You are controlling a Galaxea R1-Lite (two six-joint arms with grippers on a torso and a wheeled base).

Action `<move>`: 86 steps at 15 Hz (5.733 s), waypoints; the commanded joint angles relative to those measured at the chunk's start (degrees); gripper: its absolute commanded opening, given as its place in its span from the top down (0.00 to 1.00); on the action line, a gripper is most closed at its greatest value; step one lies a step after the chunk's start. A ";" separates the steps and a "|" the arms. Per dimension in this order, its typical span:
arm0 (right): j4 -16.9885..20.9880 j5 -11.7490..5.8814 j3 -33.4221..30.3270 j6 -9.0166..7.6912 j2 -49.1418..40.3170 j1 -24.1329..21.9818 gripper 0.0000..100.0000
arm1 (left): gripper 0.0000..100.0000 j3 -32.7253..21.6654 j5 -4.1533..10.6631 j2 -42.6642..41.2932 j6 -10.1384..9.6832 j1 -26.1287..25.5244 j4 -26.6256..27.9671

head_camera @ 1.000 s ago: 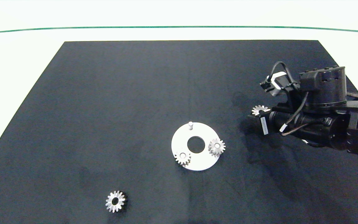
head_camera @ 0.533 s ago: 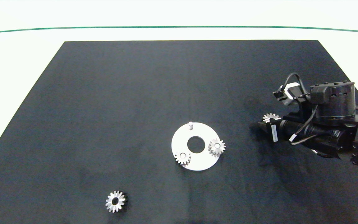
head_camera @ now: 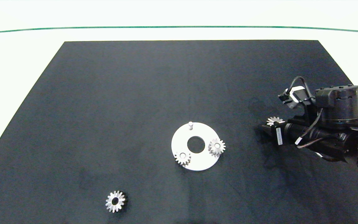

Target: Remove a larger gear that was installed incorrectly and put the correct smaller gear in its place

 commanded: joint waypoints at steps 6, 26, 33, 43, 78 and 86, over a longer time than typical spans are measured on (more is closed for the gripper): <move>0.67 -0.21 4.25 -0.14 -7.97 -0.15 0.00 | 0.00 0.49 -0.99 -0.18 1.50 -1.48 0.32; 25.89 -0.12 4.87 3.11 -42.60 -0.59 0.00 | 0.00 26.15 -5.12 11.34 11.52 -32.51 -27.19; 26.07 -0.12 4.78 3.20 -45.59 -1.64 0.00 | 0.00 28.09 -5.03 17.05 21.71 -33.13 -31.23; 28.18 -0.12 2.23 3.20 -46.03 -2.17 0.00 | 0.00 27.65 -4.24 32.96 22.33 -33.04 -43.53; 28.18 -0.12 2.67 3.64 -46.55 -2.08 0.00 | 0.19 28.53 -3.98 52.82 21.89 -33.92 -61.55; 28.18 -0.12 2.93 3.64 -46.55 -2.08 0.00 | 0.35 28.53 -3.98 52.82 21.89 -34.00 -61.55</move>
